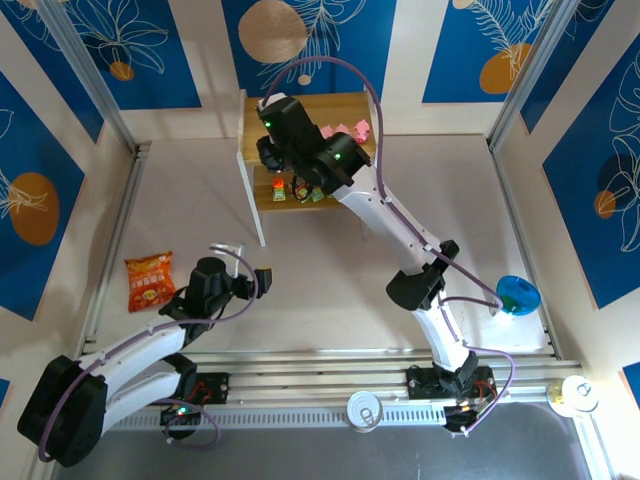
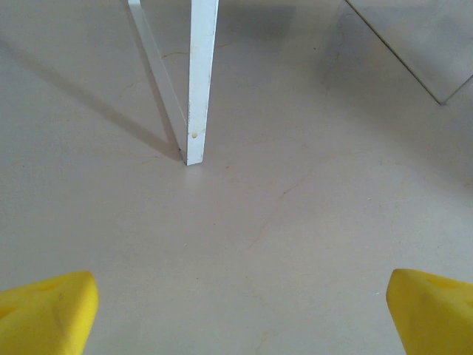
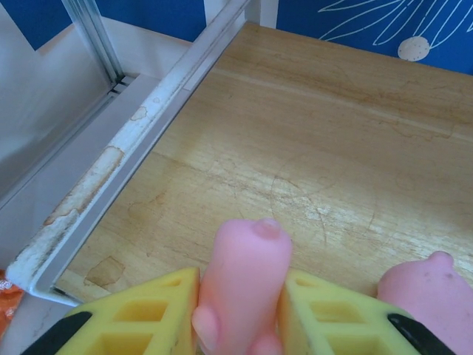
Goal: Place and organize the plastic toys onto the shelf
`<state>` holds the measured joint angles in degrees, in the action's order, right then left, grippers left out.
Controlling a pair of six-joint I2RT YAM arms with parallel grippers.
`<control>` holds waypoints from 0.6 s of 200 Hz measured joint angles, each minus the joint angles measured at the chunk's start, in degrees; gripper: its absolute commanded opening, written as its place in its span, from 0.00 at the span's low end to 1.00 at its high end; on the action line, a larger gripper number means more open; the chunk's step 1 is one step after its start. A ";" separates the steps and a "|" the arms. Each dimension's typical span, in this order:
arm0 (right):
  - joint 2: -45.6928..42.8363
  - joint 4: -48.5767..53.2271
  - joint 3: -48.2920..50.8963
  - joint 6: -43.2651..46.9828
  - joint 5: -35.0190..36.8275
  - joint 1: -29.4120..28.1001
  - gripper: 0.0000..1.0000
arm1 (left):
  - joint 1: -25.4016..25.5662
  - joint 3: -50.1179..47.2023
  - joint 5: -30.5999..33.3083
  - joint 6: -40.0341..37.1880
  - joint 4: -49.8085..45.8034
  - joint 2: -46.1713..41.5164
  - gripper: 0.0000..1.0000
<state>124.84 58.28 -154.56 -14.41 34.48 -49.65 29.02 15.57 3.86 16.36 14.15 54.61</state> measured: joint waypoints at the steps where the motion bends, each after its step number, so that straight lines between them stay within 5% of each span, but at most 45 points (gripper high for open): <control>1: 0.02 0.00 0.00 0.00 0.00 0.00 0.31 | 0.02 0.00 0.04 0.00 0.00 0.00 1.00; 120: 1.77 -0.44 -0.70 1.05 0.00 0.00 0.45 | 0.04 0.02 0.26 0.00 0.00 0.00 1.00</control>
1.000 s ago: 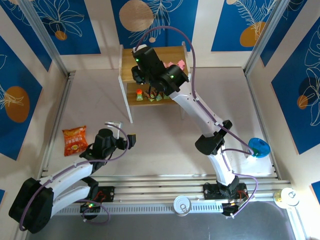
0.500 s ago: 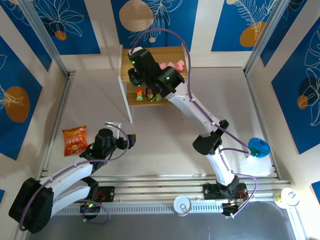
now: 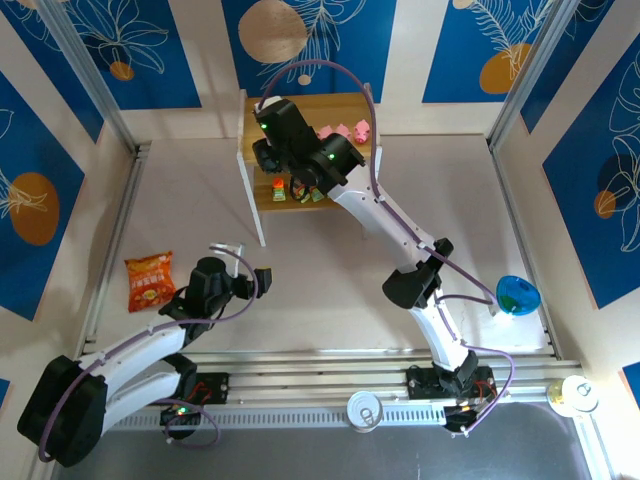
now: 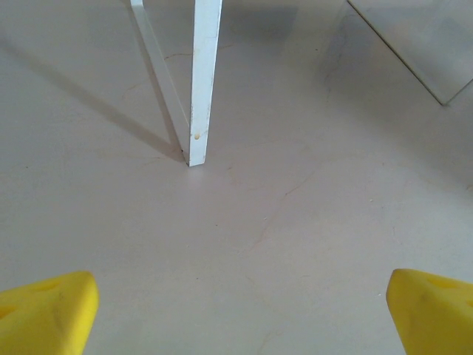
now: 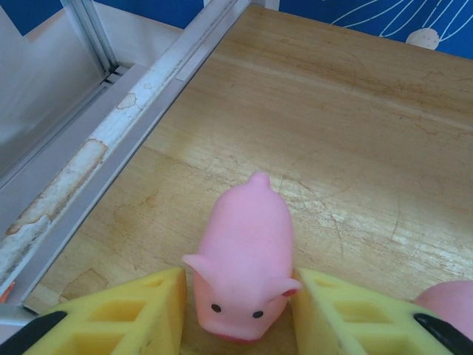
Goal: Place and organize the plastic toys onto the shelf
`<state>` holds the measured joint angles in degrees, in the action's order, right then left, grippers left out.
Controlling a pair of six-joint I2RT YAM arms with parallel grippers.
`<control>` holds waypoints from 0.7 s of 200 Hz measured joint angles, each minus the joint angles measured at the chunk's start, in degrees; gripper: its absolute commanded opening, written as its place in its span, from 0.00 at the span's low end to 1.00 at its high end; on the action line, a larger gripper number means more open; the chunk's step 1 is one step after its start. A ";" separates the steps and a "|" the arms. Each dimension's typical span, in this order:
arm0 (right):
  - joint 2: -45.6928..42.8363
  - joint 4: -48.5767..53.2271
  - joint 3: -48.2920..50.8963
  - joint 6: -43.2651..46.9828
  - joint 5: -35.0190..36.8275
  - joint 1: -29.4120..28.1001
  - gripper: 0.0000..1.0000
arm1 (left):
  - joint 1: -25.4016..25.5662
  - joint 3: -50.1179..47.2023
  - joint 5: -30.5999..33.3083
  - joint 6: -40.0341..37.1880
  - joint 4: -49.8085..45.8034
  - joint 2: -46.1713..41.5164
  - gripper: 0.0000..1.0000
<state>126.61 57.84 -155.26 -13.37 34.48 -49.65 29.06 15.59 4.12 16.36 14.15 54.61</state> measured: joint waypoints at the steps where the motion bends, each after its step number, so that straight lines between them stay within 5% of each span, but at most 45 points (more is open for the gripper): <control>1: 0.00 -0.02 0.00 -0.02 0.00 0.00 0.45 | 0.00 0.00 0.00 0.00 0.02 0.00 1.00; 140: -10.56 -1.40 3.61 2.84 3.13 -2.95 0.52 | 0.02 0.00 2.78 -0.04 -0.13 -2.05 1.00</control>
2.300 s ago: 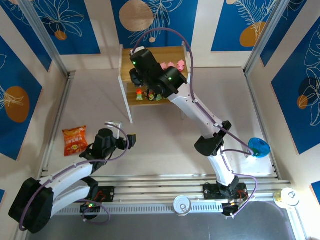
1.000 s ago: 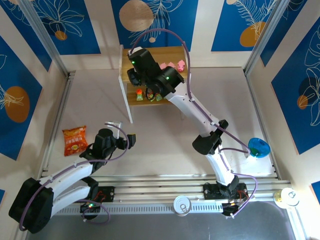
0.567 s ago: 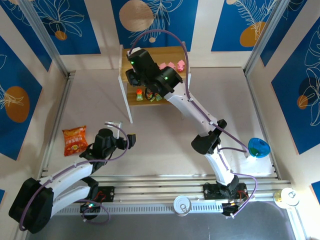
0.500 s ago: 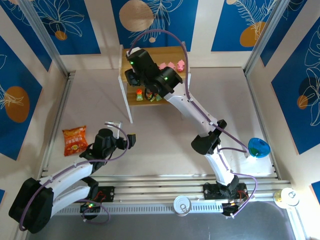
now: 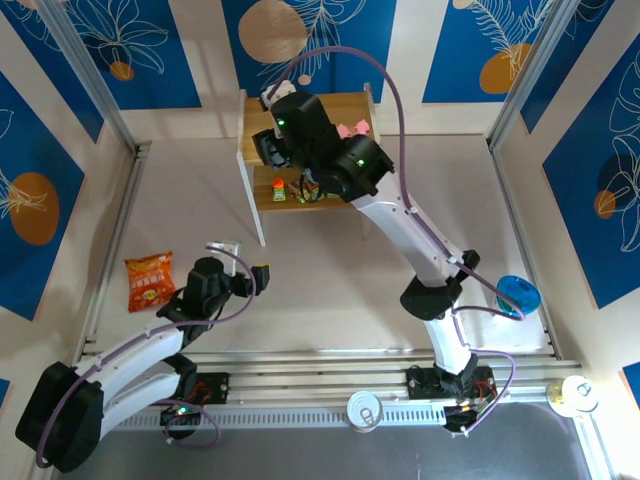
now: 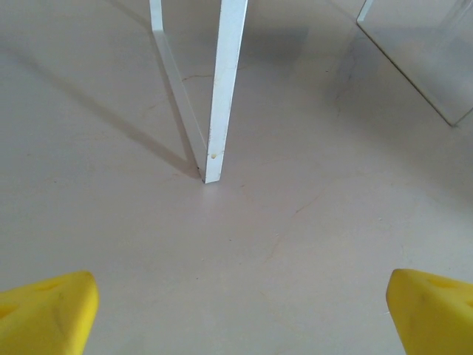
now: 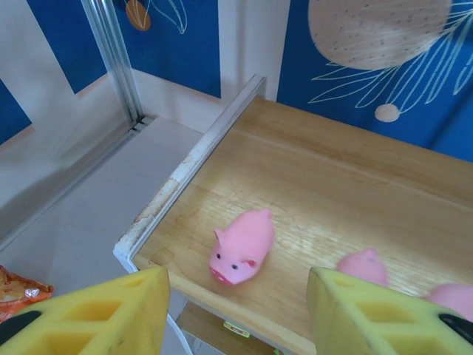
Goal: Place and organize the plastic toys onto the shelf
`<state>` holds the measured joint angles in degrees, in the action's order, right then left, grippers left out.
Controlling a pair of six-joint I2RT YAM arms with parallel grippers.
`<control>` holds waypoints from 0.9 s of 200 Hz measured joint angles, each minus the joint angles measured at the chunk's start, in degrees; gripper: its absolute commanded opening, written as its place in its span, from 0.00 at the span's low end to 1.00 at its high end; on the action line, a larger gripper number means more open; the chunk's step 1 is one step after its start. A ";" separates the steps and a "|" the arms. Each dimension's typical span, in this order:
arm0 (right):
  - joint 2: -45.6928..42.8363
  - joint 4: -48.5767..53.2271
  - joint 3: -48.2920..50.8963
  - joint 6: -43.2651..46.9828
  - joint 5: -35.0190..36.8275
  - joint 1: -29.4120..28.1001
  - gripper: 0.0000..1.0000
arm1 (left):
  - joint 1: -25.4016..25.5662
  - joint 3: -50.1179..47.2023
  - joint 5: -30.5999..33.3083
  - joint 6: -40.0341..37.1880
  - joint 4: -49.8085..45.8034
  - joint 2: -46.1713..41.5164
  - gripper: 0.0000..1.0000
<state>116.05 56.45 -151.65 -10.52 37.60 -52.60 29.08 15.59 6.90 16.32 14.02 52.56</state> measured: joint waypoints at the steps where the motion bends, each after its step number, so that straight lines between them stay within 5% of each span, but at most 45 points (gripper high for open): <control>1: -0.13 0.00 0.11 0.00 0.07 -0.02 0.53 | -0.02 0.00 0.04 0.00 0.00 0.00 1.00; 104: -29.03 -10.34 49.11 -2.10 1.18 0.61 0.56 | -0.04 0.00 3.80 -0.35 -2.01 -2.71 1.00; 180: -47.06 -15.85 76.56 -7.61 -3.23 11.19 0.81 | -1.62 1.53 5.88 -0.28 -5.95 -1.38 1.00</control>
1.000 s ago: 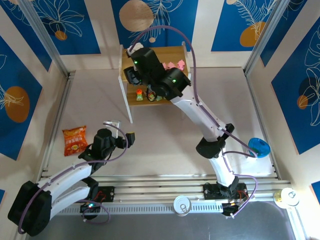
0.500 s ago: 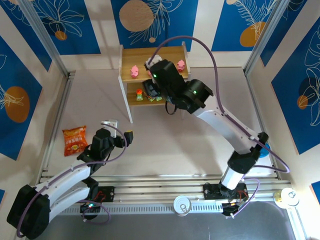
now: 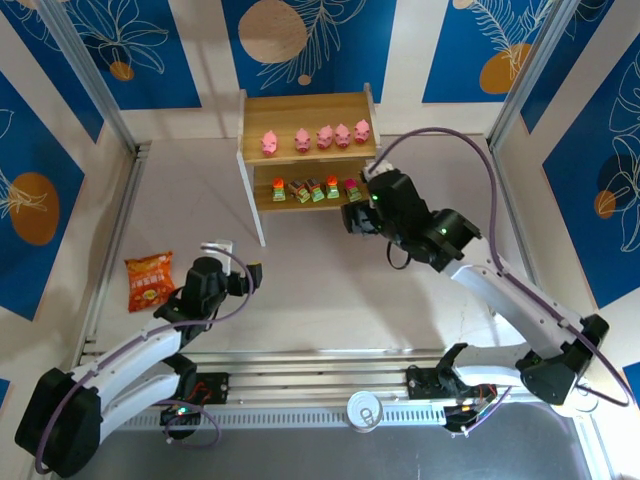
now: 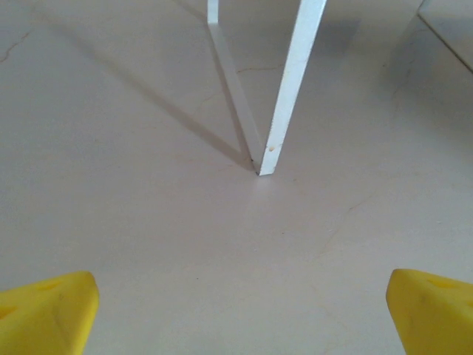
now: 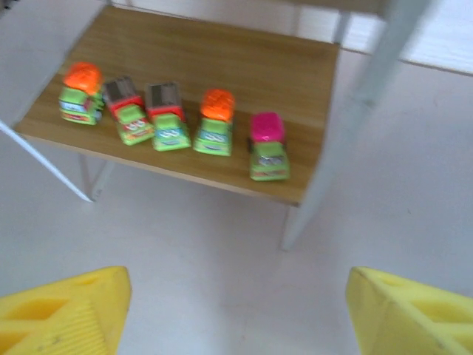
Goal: Place and organize the plastic toys onto the shelf
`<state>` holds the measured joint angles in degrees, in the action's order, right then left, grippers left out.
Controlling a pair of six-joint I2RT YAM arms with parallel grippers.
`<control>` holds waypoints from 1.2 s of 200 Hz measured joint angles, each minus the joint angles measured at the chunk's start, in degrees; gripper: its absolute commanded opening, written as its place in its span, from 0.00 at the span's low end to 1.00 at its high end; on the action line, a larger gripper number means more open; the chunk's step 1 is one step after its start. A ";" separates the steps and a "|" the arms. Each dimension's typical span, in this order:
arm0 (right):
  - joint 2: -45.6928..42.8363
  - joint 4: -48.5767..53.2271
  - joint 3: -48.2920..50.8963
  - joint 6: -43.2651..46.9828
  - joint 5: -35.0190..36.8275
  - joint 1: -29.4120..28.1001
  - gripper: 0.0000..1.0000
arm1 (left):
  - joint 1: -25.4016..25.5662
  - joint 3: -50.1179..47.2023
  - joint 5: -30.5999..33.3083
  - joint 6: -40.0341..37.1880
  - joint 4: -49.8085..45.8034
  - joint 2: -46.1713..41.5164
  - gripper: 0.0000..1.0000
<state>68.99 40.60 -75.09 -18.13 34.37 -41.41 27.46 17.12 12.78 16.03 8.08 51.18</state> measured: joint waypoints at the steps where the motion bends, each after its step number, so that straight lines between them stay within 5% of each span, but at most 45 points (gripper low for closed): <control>1: -0.11 -0.07 0.15 -0.02 -0.09 0.13 0.81 | -0.02 0.07 0.00 0.00 -0.04 0.02 1.00; 156: -7.69 -10.82 19.87 -2.14 -8.24 23.63 0.88 | -7.89 7.67 6.73 -2.84 -5.09 0.02 1.00; 240: -7.72 -29.81 34.38 4.68 -10.51 27.19 0.87 | -13.11 2.99 5.49 -13.33 9.18 2.82 1.00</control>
<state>61.28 10.79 -40.71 -13.45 23.86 -14.22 14.35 20.12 18.26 2.70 17.26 54.00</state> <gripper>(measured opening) 0.873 0.996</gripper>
